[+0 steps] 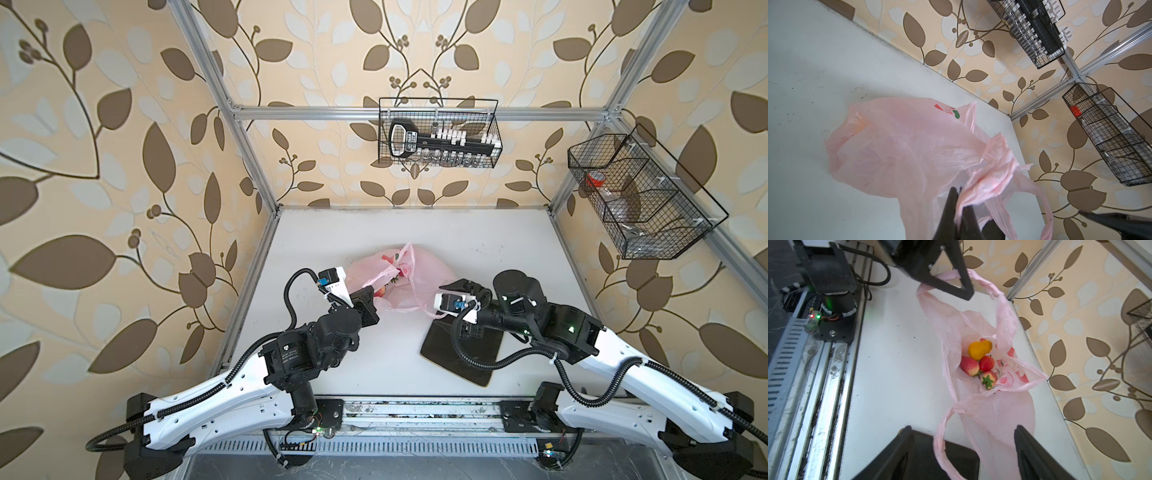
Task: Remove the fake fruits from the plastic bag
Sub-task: 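Hold the bag handle with the left gripper while the right gripper grasps the other handle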
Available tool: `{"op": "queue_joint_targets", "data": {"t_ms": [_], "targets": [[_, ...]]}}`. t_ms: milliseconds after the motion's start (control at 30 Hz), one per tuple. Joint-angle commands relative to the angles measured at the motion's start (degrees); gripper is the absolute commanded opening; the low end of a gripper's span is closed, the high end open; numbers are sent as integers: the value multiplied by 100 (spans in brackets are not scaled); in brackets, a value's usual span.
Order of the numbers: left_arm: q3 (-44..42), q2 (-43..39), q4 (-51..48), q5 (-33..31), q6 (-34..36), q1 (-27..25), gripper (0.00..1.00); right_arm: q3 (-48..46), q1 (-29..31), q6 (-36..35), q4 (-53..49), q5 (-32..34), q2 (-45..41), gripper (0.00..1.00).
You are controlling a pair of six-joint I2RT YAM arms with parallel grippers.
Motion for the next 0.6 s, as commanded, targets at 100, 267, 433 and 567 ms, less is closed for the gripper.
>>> {"op": "queue_joint_targets", "data": {"t_ms": [100,267,433,567], "targets": [[91,-28,-113,-37,-95,22,0,-142,193,-394,-390,467,293,73],[138,-53,-227,-13,-125,22,0,-279,202,-530,-241,1033,538,62],[151,-156,-377,18,-224,22,0,-502,195,-570,121,1315,674,47],[127,-279,-496,4,-295,22,0,-627,202,-458,472,1411,781,28]]}}
